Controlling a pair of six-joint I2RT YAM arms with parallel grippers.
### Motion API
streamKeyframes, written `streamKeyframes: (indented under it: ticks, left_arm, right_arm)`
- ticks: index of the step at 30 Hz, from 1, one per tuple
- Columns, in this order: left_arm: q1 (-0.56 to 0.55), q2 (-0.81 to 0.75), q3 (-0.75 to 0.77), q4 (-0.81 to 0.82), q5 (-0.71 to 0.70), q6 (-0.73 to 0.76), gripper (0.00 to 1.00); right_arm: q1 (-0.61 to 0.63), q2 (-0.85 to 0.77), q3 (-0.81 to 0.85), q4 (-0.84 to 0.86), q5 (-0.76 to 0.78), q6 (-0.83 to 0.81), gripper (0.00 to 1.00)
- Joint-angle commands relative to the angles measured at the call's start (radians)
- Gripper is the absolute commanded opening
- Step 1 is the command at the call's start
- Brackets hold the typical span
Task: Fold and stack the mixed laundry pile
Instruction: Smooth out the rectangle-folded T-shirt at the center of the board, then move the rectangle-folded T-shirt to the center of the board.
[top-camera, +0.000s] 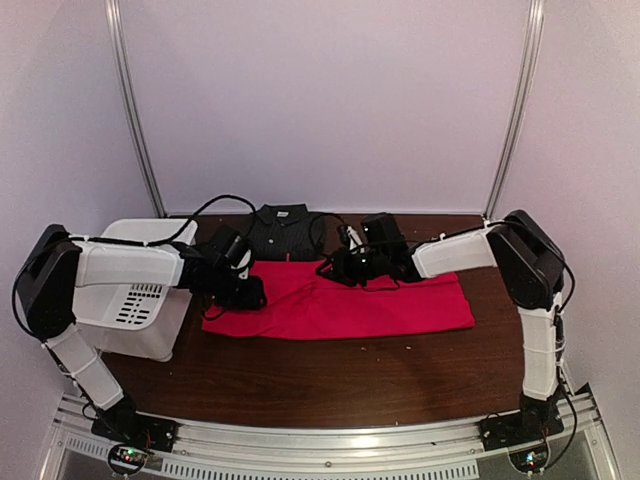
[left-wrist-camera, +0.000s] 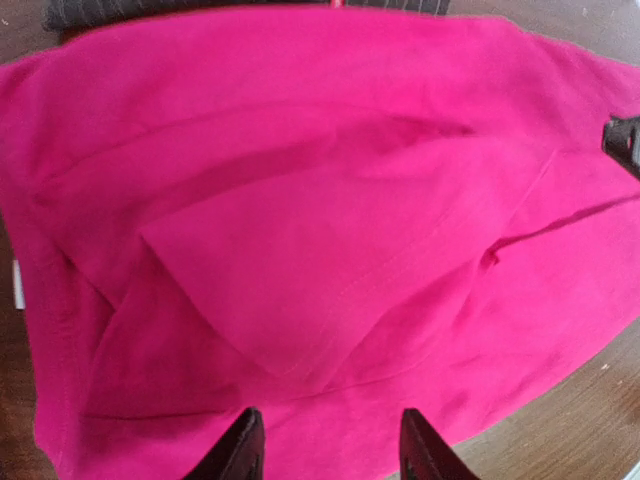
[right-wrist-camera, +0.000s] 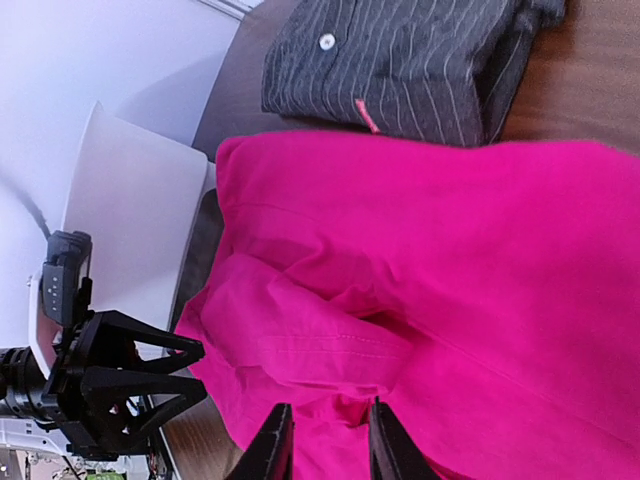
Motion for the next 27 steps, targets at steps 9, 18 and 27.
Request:
streamKeyframes:
  ticks: [9,18,27]
  left_arm:
    - [0.005,-0.025,0.183,-0.003,-0.093,0.205,0.49]
    - [0.005,0.200,0.188,0.053,-0.080,0.166,0.44]
    - [0.001,0.215,0.058,0.077,-0.094,0.104,0.42]
  right_arm:
    - [-0.207,-0.164,-0.055,-0.298,0.031,-0.348,0.34]
    - [-0.260,-0.027,-0.024,-0.407,0.078,-0.451,0.34]
    - [-0.254,-0.093,-0.274,-0.358,0.092,-0.393,0.33]
